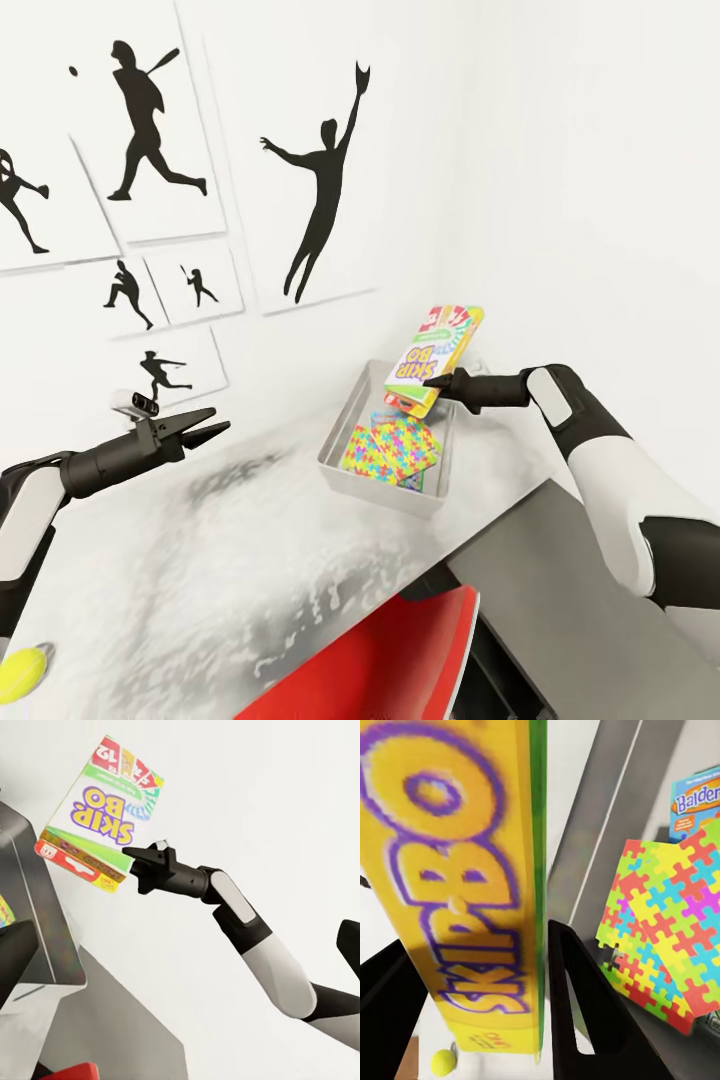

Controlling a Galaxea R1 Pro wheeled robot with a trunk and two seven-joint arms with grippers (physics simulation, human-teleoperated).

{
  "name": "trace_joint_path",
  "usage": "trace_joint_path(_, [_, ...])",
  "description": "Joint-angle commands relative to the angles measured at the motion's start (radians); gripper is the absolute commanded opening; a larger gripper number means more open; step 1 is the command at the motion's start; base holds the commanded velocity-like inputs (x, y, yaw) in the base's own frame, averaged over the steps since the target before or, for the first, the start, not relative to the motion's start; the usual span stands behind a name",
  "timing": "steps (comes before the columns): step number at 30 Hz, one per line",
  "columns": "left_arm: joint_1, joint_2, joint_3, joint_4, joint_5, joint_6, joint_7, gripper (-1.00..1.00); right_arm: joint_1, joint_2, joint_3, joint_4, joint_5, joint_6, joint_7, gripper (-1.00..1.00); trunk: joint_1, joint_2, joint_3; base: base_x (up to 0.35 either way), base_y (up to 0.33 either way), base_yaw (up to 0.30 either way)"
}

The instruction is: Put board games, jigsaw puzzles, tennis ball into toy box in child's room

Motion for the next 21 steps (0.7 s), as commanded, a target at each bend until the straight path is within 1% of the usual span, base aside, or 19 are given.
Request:
trace_joint_path(1, [-0.001, 0.000, 0.000, 0.000, -0.002, 0.003, -0.004, 1.00, -0.001, 0.000, 0.000, 0.000, 0.007, 0.002, 0.010, -1.00, 0.001, -0.002, -0.004, 0.000, 0.000, 0.000])
trace_joint_path(6, [-0.001, -0.001, 0.001, 0.000, -0.001, 0.004, -0.005, 1.00, -0.003, 0.011, -0.001, 0.001, 0.002, 0.002, 0.014, -1.00, 0.001, -0.002, -0.012, 0.000, 0.000, 0.000])
trace_joint_path(7, [-0.001, -0.001, 0.001, 0.000, -0.001, 0.004, -0.005, 1.00, -0.003, 0.016, -0.001, 0.002, 0.002, 0.002, 0.014, -1.00, 0.001, -0.002, -0.014, 0.000, 0.000, 0.000])
trace_joint_path(10, [-0.001, 0.000, 0.001, 0.000, -0.001, 0.004, -0.004, 1.00, -0.003, 0.043, 0.000, 0.011, 0.003, 0.002, 0.013, -1.00, 0.001, -0.002, -0.019, 0.000, 0.000, 0.000])
trace_joint_path(13, [-0.001, 0.000, 0.001, 0.000, -0.001, 0.005, -0.004, 1.00, -0.003, 0.055, 0.001, 0.019, 0.003, 0.002, 0.014, -1.00, 0.001, -0.002, -0.024, 0.000, 0.000, 0.000])
trace_joint_path(16, [-0.001, 0.000, 0.001, 0.000, -0.001, 0.005, -0.005, 1.00, -0.003, 0.056, 0.001, 0.021, 0.005, 0.002, 0.013, -1.00, 0.001, -0.002, -0.029, 0.000, 0.000, 0.000])
trace_joint_path(21, [-0.001, 0.000, 0.001, 0.000, -0.001, 0.005, -0.005, 1.00, -0.004, 0.048, 0.001, 0.021, 0.011, 0.002, 0.013, -1.00, 0.001, -0.002, -0.037, 0.000, 0.000, 0.000])
